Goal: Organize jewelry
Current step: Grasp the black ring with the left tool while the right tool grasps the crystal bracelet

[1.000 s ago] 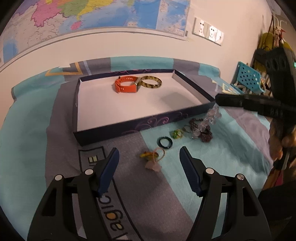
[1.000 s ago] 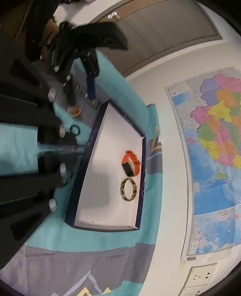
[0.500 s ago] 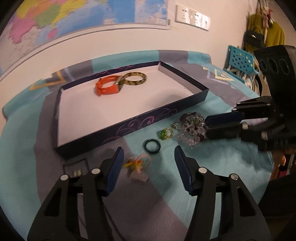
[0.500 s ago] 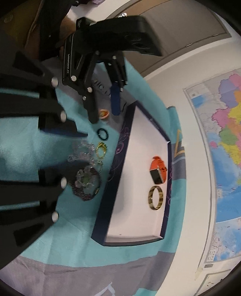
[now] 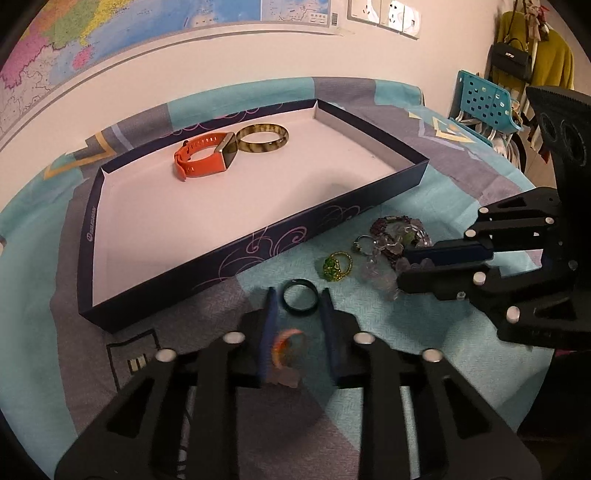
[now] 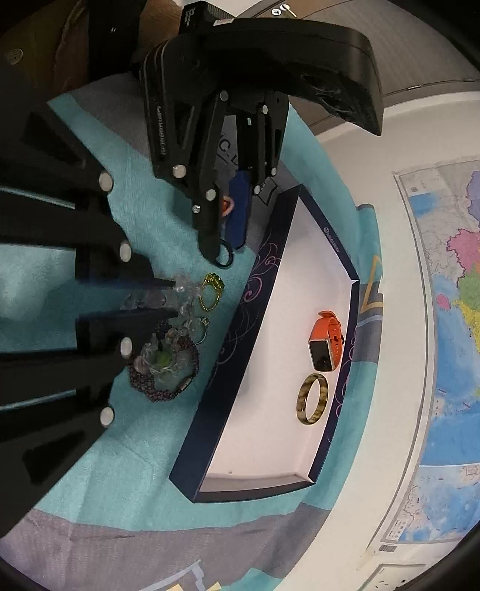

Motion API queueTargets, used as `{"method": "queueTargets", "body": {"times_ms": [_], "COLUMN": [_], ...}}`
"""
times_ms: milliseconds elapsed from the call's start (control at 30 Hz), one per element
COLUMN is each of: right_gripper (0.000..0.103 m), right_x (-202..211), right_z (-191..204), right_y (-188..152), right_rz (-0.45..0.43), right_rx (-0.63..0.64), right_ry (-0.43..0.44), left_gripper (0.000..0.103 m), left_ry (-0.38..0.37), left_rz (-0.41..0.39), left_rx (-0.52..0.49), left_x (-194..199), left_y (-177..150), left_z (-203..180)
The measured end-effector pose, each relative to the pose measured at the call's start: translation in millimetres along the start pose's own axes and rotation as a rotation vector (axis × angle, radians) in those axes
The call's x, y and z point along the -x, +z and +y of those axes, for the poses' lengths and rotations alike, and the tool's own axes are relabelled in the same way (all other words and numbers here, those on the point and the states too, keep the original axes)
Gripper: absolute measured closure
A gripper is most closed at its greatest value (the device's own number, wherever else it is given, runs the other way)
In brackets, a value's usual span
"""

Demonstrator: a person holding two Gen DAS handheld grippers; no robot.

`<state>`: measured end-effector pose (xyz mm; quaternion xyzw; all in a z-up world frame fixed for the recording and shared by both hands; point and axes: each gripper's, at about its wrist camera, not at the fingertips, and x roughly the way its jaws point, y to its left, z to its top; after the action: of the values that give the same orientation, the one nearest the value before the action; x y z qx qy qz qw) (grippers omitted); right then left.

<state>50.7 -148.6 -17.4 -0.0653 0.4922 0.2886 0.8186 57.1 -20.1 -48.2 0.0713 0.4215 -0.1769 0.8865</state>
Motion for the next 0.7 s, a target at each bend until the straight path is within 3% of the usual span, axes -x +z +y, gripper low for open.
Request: {"method": "queueTargets", "body": {"times_ms": [333, 700], "right_gripper": [0.095, 0.095], "right_x": [25.9, 51.9], "right_z": [-17.6, -24.3], "right_y": [11.7, 28.6], "right_rz": [-0.086, -0.163], "right_rx": [-0.079, -0.099], "right_ry": [0.069, 0.095], "left_gripper": [0.081, 0.081], "left_ry": [-0.023, -0.037], "left_rz": [-0.023, -0.113], "left_rx": [0.024, 0.039], "left_x": [8.9, 43.2], "left_y": [-3.2, 4.0], "left_z": [0.6, 1.5]}}
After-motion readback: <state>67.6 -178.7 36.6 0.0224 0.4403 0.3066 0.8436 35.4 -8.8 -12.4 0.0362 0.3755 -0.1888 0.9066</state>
